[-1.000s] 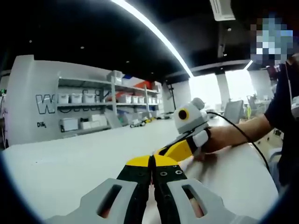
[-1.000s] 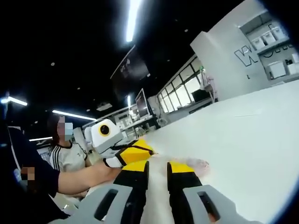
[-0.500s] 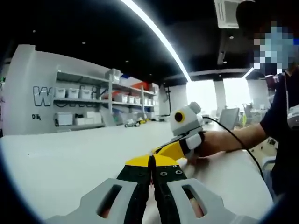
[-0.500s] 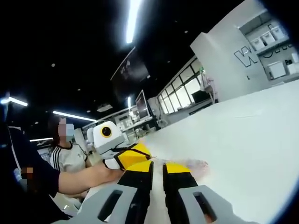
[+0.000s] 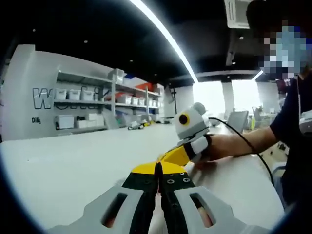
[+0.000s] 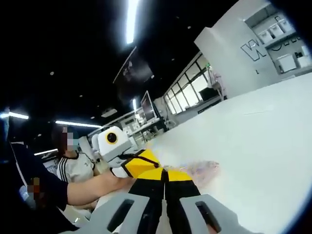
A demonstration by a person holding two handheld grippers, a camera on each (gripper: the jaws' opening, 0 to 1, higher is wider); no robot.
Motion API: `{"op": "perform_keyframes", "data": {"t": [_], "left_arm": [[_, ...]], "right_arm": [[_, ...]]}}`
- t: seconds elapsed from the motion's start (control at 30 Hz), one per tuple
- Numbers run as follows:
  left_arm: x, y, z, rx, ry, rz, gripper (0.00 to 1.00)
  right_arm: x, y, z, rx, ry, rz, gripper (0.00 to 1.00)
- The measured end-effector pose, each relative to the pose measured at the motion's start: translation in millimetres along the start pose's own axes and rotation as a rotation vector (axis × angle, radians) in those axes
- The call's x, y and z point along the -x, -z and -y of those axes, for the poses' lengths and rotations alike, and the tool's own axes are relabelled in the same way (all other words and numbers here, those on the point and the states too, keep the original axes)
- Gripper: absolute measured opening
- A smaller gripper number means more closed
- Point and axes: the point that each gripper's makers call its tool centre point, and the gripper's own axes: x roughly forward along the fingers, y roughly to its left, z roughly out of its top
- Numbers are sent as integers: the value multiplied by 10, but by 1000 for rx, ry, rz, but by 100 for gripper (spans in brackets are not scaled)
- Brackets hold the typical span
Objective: Open the resealable bag by pulling the two sides of the seal apart until the entire bag opening is separated and visibly accessible.
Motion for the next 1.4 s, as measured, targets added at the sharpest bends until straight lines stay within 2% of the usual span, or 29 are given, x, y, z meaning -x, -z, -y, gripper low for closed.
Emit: {"op": "perform_keyframes", "data": {"t": [0.33,0.37,0.4,0.43,0.47,0.53,1.0,1.4], "left_arm": [[-6,25,-14,-16,-4,-19,0],[-9,-51,25,3,13,19,0],[0,-125,19,9,9,52,0],[14,-130,15,27,12,55,0],[24,-67,-17,23,-2,24,0],[33,-106,-4,30,5,48,0],[50,-104,-74,11,-21,46,0],[150,-227,-204,22,-80,111,0]], "right_arm": [[-9,88,17,5,17,-47,0],[-3,190,49,23,37,-100,0],[-13,213,85,61,66,-108,0],[-46,214,38,62,51,-103,0],[-39,216,40,60,51,-105,0],[-27,190,62,56,56,-93,0],[-27,192,64,40,53,-92,0],[-40,238,69,33,54,-116,0]]}}
